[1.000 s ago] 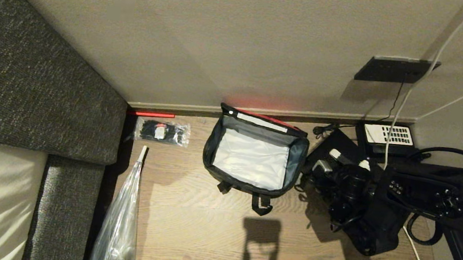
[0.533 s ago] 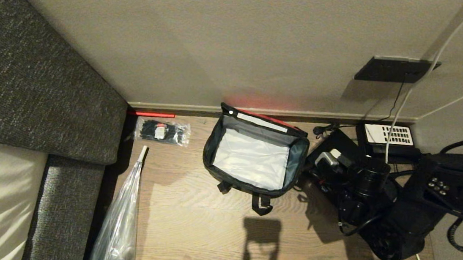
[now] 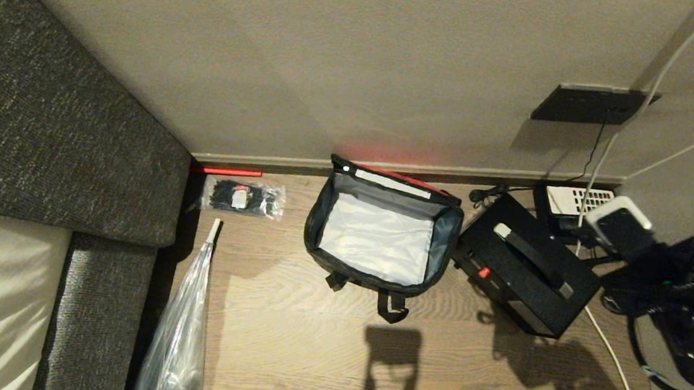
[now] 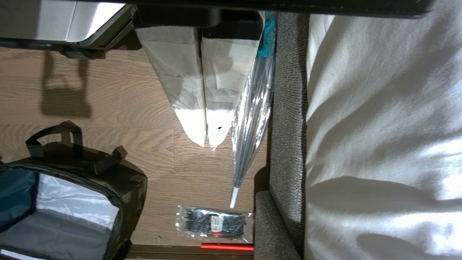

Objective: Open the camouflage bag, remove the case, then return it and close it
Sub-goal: Place the black box back

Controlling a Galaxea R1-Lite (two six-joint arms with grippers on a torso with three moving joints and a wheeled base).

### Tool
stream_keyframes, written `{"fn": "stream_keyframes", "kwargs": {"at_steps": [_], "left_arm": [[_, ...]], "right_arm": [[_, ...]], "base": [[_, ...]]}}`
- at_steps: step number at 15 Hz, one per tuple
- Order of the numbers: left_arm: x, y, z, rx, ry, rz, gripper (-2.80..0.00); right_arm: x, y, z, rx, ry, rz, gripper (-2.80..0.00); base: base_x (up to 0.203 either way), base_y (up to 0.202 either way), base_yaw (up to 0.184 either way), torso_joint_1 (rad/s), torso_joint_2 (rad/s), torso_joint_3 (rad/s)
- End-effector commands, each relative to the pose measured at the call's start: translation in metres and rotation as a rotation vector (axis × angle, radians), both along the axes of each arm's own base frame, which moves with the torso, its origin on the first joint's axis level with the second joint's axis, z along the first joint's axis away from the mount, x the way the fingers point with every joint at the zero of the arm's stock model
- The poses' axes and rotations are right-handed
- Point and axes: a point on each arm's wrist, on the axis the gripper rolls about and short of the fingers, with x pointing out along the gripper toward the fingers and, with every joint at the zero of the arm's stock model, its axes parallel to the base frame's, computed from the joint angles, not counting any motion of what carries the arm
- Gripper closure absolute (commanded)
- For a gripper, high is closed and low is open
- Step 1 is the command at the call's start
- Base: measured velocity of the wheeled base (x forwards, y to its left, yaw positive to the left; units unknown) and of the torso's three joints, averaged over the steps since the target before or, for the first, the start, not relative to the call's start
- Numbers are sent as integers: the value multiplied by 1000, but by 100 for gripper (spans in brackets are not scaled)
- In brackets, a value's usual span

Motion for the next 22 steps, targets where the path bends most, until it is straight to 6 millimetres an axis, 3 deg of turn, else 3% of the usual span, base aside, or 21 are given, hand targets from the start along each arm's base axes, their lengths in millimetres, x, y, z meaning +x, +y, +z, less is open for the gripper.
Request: {"fn": "stream_keyframes", "kwargs": {"at_steps": [1, 3, 5, 7, 9, 12, 14, 17, 22], "left_arm": [[0, 0, -1, 0, 3, 1, 0], [0, 0, -1, 0, 3, 1, 0], [0, 0, -1, 0, 3, 1, 0], [0, 0, -1, 0, 3, 1, 0], [0, 0, -1, 0, 3, 1, 0], [0, 0, -1, 0, 3, 1, 0], [0, 0, -1, 0, 3, 1, 0], [0, 0, -1, 0, 3, 1, 0], [0, 0, -1, 0, 3, 1, 0]], "right_arm": [[-81, -34, 29, 196, -148, -28, 0], [-127, -55, 20, 296, -165, -31, 0], [-164, -70, -8, 476, -218, -53, 0], [-183, -73, -44, 667, -245, -6, 0], [-195, -70, -71, 768, -237, 181, 0], [-221, -67, -96, 819, -210, 323, 0], [-229, -65, -110, 848, -149, 351, 0], [-233, -65, -109, 841, -245, 399, 0], [-233, -65, -109, 855, -256, 399, 0]], "base": [[0, 0, 0, 0, 0, 0], [0, 0, 0, 0, 0, 0], [0, 0, 0, 0, 0, 0], [0, 0, 0, 0, 0, 0], [0, 0, 0, 0, 0, 0], [0, 0, 0, 0, 0, 0], [0, 0, 0, 0, 0, 0], [0, 0, 0, 0, 0, 0], [0, 0, 0, 0, 0, 0]]}}
